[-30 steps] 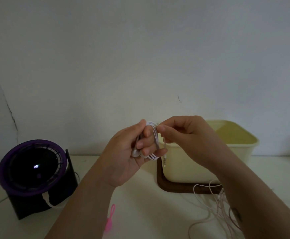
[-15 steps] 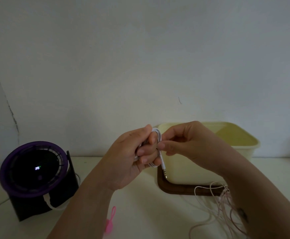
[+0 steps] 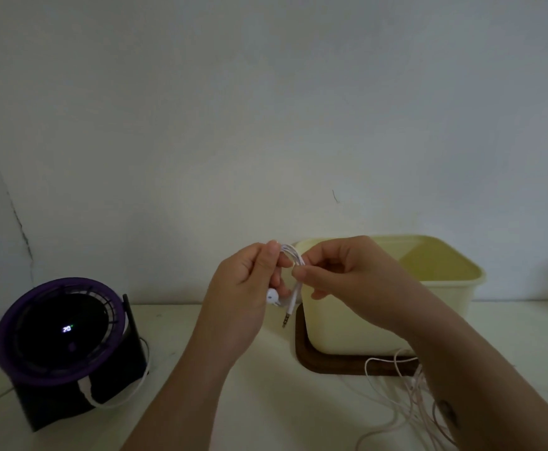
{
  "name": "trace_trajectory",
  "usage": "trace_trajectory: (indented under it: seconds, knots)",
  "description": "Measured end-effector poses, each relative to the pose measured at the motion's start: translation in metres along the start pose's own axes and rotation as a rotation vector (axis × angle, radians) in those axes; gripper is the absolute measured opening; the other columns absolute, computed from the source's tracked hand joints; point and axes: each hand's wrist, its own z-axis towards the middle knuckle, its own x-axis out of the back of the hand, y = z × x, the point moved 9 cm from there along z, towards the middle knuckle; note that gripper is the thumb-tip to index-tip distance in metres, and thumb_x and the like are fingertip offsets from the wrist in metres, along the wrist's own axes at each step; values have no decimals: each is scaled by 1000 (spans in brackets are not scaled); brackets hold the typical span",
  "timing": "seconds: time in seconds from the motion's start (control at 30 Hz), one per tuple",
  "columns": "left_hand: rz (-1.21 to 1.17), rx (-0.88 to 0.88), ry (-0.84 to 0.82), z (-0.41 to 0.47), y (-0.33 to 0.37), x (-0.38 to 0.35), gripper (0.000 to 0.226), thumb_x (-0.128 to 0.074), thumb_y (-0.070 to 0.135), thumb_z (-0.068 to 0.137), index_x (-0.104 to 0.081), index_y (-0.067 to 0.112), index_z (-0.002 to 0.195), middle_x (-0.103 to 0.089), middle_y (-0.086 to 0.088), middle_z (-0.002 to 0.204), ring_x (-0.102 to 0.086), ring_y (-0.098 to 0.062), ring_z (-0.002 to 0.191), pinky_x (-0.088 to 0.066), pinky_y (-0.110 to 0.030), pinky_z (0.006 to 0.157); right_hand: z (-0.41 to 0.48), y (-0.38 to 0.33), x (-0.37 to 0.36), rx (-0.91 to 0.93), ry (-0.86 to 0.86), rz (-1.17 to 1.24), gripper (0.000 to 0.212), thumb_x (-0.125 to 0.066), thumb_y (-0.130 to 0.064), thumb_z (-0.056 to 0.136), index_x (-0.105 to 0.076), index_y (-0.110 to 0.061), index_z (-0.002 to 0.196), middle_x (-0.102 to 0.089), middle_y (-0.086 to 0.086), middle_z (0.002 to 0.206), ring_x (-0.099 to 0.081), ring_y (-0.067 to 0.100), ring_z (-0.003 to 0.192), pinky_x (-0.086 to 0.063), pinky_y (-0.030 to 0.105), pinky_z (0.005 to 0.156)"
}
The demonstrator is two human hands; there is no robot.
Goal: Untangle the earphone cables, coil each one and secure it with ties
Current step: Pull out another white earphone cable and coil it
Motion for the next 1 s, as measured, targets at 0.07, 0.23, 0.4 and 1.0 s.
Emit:
trace_trajectory:
  seconds: [0.07,0.23,0.4,1.0]
  knots:
    - [73,-46,42,-3,7,-1,37,-37,35,96,-58,30,67,-49,13,49,-47,1,48,-38,-12,52,1,5,-2,-27,4,47,13,-67,-24,84,-72,-13,80,-71,10,75,-61,8,62,-56,35,76]
    - [121,-41,73,-9,11,-8,37,-28,47,90,-59,33,75,-61,3,60,-56,-9,57,-42,-21,49,2,10,-2,-41,31,116,12,-67,-23,84,-71,-17,76,-71,2,72,-62,7,62,-55,39,79]
    - [144,-21,75,-8,2,-9,44,-29,49,88,-64,26,78,-65,-1,68,-62,-9,63,-51,-24,58,2,5,-11,-20,-6,171,16,-64,-14,87,-69,-14,71,-67,-5,60,-60,2,55,-48,14,59]
    - [-554,267,-386,-15,-4,-40,35,-36,27,96,-60,10,115,-46,4,56,-45,-7,49,-44,-21,53,3,4,-1,30,109,233,10,-72,-20,81,-72,-18,71,-73,1,74,-67,29,81,-51,46,91]
